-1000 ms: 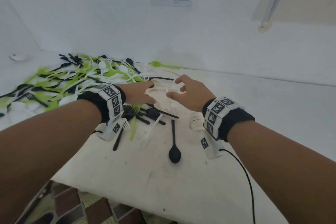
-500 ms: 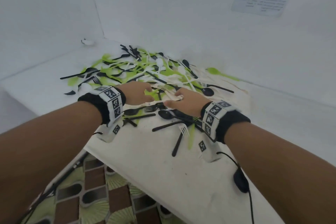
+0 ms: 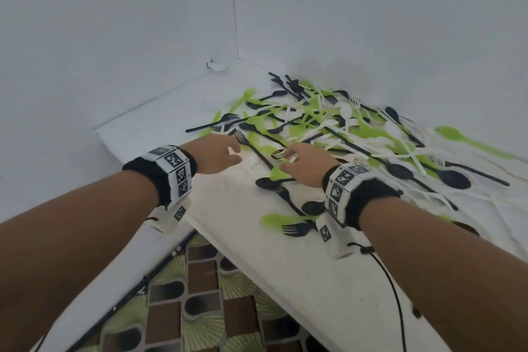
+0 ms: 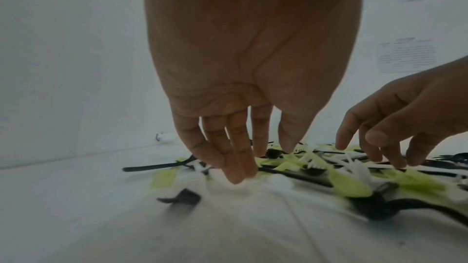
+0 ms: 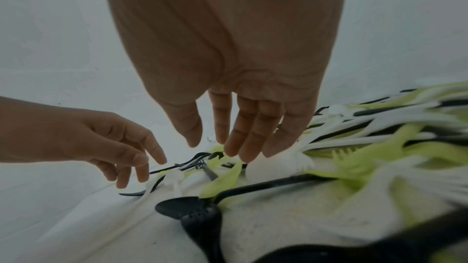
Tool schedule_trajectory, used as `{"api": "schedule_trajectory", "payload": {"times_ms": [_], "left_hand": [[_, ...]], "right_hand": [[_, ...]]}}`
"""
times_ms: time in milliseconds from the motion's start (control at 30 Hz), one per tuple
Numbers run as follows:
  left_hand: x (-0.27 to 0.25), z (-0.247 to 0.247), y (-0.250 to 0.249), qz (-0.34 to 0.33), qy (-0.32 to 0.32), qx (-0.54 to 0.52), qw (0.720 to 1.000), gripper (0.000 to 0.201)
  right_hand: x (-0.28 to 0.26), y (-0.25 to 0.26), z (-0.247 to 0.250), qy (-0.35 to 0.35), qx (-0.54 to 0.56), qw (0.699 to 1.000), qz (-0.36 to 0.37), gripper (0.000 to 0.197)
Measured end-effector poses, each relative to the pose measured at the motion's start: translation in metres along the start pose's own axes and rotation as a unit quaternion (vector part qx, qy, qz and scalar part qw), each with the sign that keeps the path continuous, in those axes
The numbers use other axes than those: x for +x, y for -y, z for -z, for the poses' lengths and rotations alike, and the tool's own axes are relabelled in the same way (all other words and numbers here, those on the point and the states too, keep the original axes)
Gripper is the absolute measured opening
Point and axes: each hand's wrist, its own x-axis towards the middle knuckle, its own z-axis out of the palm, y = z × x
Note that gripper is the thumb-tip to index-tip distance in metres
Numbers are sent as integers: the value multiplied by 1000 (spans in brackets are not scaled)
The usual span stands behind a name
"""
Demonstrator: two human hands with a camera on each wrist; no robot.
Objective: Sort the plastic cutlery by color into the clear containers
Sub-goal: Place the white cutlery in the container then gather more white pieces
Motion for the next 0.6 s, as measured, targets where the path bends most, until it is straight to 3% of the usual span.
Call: {"api": "schedule_trajectory", "payload": {"times_ms": [133,400,600], "left_hand": [[6,2,33,2,-6,-12,1000,27],[18,-5,48,21,-36,-10,999,22],[34,-13,54,33,-30,-18,999,18]], "right_hand": [[22,17,-14,-5,-2,1000,1,27],[56,42,-28,15,-25,998,59,7],[73,55,-48,51,-80,993,70,16]]}}
